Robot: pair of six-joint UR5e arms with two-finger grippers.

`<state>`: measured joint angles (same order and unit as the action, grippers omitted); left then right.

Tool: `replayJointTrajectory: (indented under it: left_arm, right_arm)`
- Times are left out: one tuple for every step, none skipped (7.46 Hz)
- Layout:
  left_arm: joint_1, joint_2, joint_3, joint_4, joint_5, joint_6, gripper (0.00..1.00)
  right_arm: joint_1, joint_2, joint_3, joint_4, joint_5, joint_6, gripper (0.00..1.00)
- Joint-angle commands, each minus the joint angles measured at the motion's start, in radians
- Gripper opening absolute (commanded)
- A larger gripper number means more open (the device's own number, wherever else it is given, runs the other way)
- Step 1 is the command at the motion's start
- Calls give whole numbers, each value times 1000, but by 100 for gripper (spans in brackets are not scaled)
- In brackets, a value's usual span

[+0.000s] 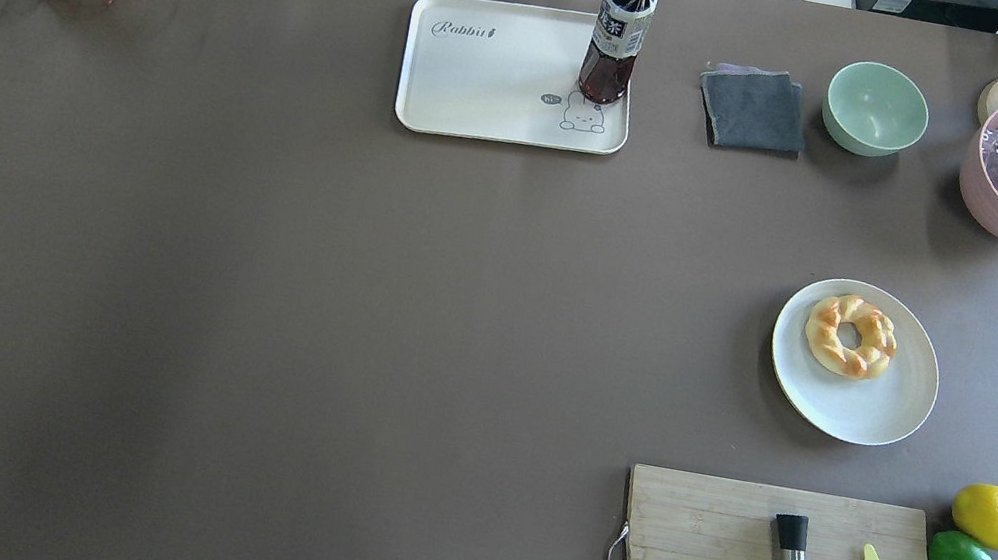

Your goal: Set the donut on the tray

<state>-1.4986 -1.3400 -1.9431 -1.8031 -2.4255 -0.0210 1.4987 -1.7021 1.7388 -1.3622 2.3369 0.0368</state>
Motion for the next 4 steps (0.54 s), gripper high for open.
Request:
replayJointTrajectory:
  left_arm:
    - [0, -8, -4, 1, 2, -25, 98]
    - [0, -8, -8, 1, 2, -39, 97]
    - [0, -8, -10, -1, 2, -37, 97]
    - [1, -7, -11, -1, 0, -36, 98]
  right_arm:
    - [0, -5, 2, 0, 1, 0, 100]
    - [0, -2, 2, 0, 1, 0, 100]
    - [0, 2, 1, 0, 1, 0, 100]
    - [0, 4, 1, 0, 1, 0, 100]
